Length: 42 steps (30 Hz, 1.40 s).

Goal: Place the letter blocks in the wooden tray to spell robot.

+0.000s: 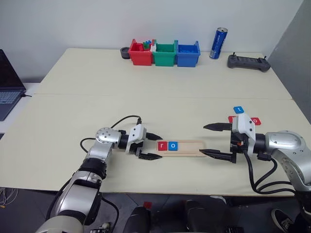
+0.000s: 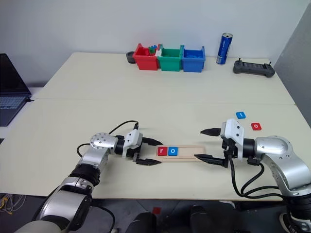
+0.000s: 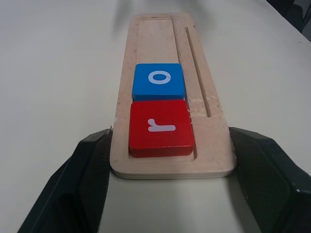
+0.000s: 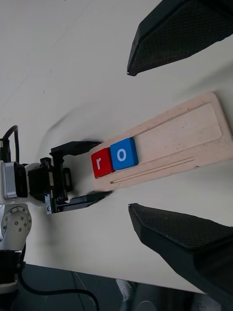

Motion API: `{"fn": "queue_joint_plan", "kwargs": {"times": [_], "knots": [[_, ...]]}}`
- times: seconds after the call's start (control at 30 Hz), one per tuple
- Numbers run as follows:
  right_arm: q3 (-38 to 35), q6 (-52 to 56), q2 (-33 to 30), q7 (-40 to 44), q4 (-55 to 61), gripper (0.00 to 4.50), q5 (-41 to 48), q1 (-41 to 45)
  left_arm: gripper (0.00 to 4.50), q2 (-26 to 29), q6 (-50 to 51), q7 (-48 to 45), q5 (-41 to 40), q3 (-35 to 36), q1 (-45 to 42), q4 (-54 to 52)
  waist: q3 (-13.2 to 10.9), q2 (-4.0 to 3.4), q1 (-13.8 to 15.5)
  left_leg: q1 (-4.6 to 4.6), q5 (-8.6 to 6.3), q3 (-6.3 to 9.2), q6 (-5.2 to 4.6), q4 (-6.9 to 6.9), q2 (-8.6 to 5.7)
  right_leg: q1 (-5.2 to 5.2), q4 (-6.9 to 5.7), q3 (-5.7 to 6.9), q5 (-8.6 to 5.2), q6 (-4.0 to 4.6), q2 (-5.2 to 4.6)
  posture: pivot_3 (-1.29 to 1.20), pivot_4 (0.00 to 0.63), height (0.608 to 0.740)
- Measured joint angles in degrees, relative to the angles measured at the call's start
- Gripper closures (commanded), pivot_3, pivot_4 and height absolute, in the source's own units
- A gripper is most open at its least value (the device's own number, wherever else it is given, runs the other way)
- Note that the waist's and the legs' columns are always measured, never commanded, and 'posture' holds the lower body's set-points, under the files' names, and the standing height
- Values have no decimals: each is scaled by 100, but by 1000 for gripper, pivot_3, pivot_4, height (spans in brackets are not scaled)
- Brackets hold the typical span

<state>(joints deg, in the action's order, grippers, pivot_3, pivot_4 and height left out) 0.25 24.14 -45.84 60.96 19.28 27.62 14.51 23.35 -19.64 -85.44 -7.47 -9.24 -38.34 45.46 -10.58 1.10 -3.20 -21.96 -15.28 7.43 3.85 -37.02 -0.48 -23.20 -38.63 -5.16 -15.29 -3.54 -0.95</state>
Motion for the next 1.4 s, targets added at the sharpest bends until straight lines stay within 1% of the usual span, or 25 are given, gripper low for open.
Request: {"fn": "queue_joint_plan", "kwargs": {"times": [0.23, 0.7, 0.77, 0.8, 0.83, 1.23, 1.33, 1.4], "knots": [[59, 0, 39, 1, -184, 0, -62, 214, 1120, -129, -68, 89, 87, -37, -22, 32, 0, 0, -3, 0, 0, 2, 0, 0, 0, 0, -1, 1, 0, 0, 0, 0, 150, 740], [93, -1, 108, 6, -222, 0, -122, 241, 1120, -158, -62, 88, 115, -54, -21, 31, 0, 0, -3, 0, 0, 1, 0, -1, 0, 0, -2, 0, 0, 0, 0, 0, 150, 740], [93, -1, 120, 6, -223, 0, -140, 251, 385, -158, -51, 87, 116, -55, -21, 31, 0, 0, -3, 0, 0, 2, 0, -1, 0, 0, -2, 0, 0, 0, 0, 0, 150, 740], [93, -1, 121, 7, -223, 0, -149, 251, 147, -158, -47, 88, 116, -55, -21, 31, 0, 0, -3, 0, 0, 2, 0, -1, 0, 0, -2, 1, 0, 0, 0, 0, 150, 740], [93, -1, 121, 7, -223, 0, -157, 251, 23, -158, -43, 88, 116, -55, -21, 31, 0, 0, -3, 0, 0, 1, 0, -1, 0, 0, -2, 0, 0, 0, 0, 0, 150, 740], [92, -3, 119, 25, -223, 0, -164, 247, 23, -77, 105, 80, 78, -37, -34, -64, 0, 0, -4, 1, 0, 2, 0, -1, 0, 0, -4, 1, 0, 0, 0, 0, 150, 740], [84, -13, 81, 35, -214, 0, -165, 190, 23, 86, 504, 10, -56, 14, -36, -441, 0, 0, -5, 0, 0, 2, 0, -2, 0, 0, -4, 0, 0, 0, 0, 0, 150, 740], [49, 3, 50, 21, -170, 0, -158, 81, 23, 241, 840, -19, -200, 78, 55, -918, 0, 0, -7, 0, 0, 2, 0, -1, 1, 0, -5, 0, 0, 0, 0, 0, 150, 740]]}}
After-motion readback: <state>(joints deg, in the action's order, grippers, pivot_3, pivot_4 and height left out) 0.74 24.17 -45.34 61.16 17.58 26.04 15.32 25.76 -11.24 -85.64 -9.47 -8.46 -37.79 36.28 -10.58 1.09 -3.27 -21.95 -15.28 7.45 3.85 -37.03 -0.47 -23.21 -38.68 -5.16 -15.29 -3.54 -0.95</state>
